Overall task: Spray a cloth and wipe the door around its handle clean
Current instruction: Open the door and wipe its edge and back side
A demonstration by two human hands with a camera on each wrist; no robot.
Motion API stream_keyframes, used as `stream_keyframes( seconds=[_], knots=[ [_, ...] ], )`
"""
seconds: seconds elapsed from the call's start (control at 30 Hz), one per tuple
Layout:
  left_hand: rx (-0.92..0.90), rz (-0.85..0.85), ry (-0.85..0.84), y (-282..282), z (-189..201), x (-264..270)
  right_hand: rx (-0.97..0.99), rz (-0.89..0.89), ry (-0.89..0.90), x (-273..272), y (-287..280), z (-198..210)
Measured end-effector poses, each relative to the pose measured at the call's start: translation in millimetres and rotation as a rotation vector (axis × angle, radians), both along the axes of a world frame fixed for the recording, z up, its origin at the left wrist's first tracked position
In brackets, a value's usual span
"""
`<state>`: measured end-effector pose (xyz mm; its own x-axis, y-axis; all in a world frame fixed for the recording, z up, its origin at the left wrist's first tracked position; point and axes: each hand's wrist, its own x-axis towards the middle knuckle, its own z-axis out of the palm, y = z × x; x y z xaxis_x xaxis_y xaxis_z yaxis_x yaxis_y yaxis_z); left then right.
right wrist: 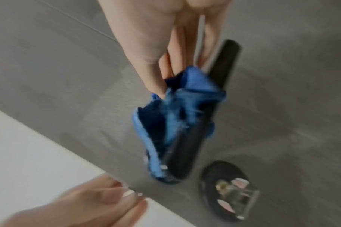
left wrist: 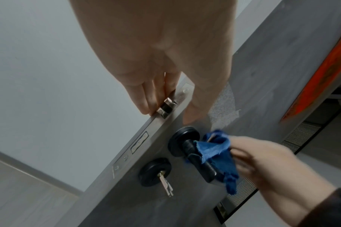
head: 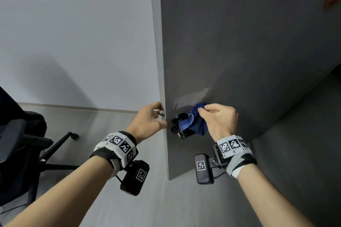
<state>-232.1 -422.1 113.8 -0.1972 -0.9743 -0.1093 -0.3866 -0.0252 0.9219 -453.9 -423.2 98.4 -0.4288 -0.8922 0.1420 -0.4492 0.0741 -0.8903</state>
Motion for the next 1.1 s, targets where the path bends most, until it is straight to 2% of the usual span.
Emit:
stream_keyframes(
  seconds=[0.1,0.17,0.23,0.37,0.43,0.5,0.63,0.7,0.77,0.83,0.97,1.03,1.1],
  knots=[
    [-0.004,-0.026,-0.015,-0.6,2.5,0.3,-0.294,0.017,0.001,18.8,4.9,14.9],
    [-0.002,-0.040,-0.025,-2.0,1.8,2.5,-0.489,0.119,0.141,35.6,13.6,15.7],
    [0.009,-0.061,-0.024,-2.5,0.8,6.1,-0.579,0.212,0.276,50.0,23.4,8.5],
    [0.031,-0.085,-0.026,-0.5,3.2,9.3,-0.606,0.362,0.360,48.3,23.5,-4.6],
    [0.042,-0.102,-0.006,-2.0,5.3,8.5,-0.583,0.359,0.386,33.9,20.7,-3.1],
    [0.055,-0.110,0.017,-1.8,9.4,6.7,-0.523,0.242,0.289,10.6,13.2,-3.8],
    [0.077,-0.069,0.071,0.0,18.4,0.4,-0.384,-0.104,-0.073,-30.3,-6.5,-2.2],
    [0.054,-0.067,0.056,-1.5,19.4,0.3,-0.421,-0.147,-0.128,-24.9,-11.2,8.8],
    [0.043,-0.075,0.052,-2.8,19.8,0.2,-0.482,-0.076,-0.135,-0.6,-5.2,22.7],
    [0.033,-0.076,0.064,-3.8,19.0,0.8,-0.523,0.088,-0.119,29.3,9.4,31.1],
    [0.053,-0.089,0.105,-5.0,14.3,2.7,-0.574,0.422,0.115,56.7,27.3,27.6],
    [0.069,-0.079,0.117,-4.5,12.2,5.0,-0.572,0.453,0.157,44.1,20.6,23.5],
    [0.075,-0.071,0.126,-4.6,10.3,7.2,-0.551,0.385,0.150,21.2,10.0,19.4]
  ],
)
